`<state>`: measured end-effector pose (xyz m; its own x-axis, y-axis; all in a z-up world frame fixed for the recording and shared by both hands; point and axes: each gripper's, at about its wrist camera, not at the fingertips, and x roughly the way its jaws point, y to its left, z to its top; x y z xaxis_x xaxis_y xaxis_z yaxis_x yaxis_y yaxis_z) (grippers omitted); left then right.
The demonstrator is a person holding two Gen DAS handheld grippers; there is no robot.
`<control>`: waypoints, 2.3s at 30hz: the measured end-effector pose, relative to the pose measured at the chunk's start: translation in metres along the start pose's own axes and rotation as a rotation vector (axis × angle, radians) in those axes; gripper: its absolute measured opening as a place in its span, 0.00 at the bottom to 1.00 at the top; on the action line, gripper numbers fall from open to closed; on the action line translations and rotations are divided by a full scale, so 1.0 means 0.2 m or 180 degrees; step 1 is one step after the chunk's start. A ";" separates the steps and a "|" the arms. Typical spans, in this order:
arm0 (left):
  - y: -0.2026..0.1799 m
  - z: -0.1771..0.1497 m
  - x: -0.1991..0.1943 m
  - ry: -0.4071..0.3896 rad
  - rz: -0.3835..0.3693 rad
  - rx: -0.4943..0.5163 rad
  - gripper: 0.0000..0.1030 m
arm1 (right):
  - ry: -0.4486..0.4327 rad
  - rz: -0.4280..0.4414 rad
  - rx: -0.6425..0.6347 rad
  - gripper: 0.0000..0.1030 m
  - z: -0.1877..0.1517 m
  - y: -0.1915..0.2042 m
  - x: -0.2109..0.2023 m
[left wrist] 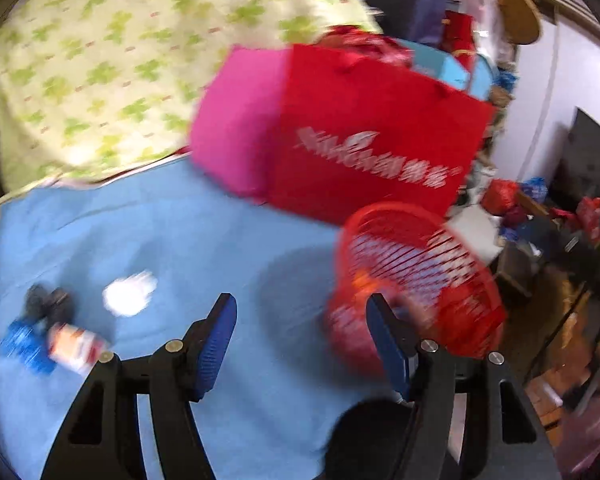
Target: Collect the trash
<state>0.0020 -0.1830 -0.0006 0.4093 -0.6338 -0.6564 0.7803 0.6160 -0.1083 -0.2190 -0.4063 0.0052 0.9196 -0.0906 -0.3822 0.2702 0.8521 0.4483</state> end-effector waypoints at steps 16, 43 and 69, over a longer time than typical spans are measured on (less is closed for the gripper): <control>1.22 -0.61 -0.50 -0.0033 0.1143 -0.1331 0.66 | 0.0840 0.0829 -0.0637 0.69 -0.15 0.88 0.73; 1.74 -0.41 0.30 0.0235 0.0570 -0.1636 0.71 | 0.2013 0.0226 0.0209 0.67 -0.48 0.86 2.30; 0.95 -0.26 -0.32 -0.0087 0.1370 -0.0814 0.44 | 0.0981 0.0888 -0.0597 0.42 -0.40 1.11 1.34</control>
<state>0.1002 -0.0020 -0.0179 0.6836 -0.3069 -0.6623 0.3984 0.9171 -0.0138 0.0644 -0.2006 -0.0635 0.8145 0.2891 -0.5029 -0.0582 0.9033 0.4250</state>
